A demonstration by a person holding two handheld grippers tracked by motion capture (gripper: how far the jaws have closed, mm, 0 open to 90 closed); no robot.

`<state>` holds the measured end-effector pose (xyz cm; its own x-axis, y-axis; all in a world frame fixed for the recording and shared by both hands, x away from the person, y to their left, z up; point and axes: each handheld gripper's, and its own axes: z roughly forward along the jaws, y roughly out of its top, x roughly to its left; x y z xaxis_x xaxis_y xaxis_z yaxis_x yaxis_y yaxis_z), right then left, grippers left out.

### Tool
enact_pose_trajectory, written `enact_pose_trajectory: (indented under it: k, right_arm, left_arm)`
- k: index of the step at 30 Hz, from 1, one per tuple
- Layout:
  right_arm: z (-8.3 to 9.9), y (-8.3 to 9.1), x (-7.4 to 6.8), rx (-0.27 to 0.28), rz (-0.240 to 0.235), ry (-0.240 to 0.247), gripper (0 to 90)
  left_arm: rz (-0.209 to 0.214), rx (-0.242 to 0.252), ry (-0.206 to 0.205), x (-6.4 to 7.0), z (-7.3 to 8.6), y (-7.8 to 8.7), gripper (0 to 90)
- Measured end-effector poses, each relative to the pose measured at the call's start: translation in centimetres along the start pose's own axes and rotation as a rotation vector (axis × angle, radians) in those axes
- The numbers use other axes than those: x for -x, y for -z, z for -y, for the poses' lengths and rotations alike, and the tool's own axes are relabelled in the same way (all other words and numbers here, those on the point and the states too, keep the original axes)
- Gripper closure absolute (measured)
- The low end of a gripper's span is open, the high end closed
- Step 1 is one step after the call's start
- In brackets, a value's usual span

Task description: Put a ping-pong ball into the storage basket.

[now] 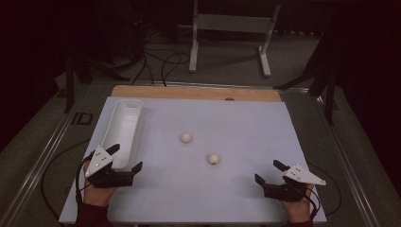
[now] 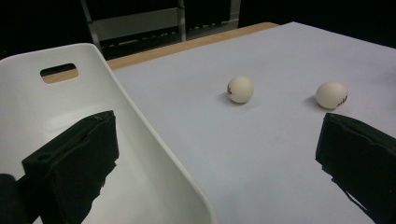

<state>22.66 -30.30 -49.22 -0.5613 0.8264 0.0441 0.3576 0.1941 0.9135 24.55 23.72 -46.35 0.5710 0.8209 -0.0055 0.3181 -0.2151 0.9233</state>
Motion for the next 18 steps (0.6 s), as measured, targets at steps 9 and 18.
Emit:
enact_pose_trajectory:
  k: [9, 18]
  right_arm:
    - [-0.1, 0.0, -0.2, -0.009, -0.001, 0.001, 9.0]
    - [-0.2, 0.1, -0.2, -0.018, -0.005, -0.013, 9.1]
  left_arm:
    - [-0.009, 0.0, 0.009, 0.0, -0.2, 0.1, 0.3]
    - [0.016, -0.003, 0.006, 0.3, -1.1, 0.1, 0.3]
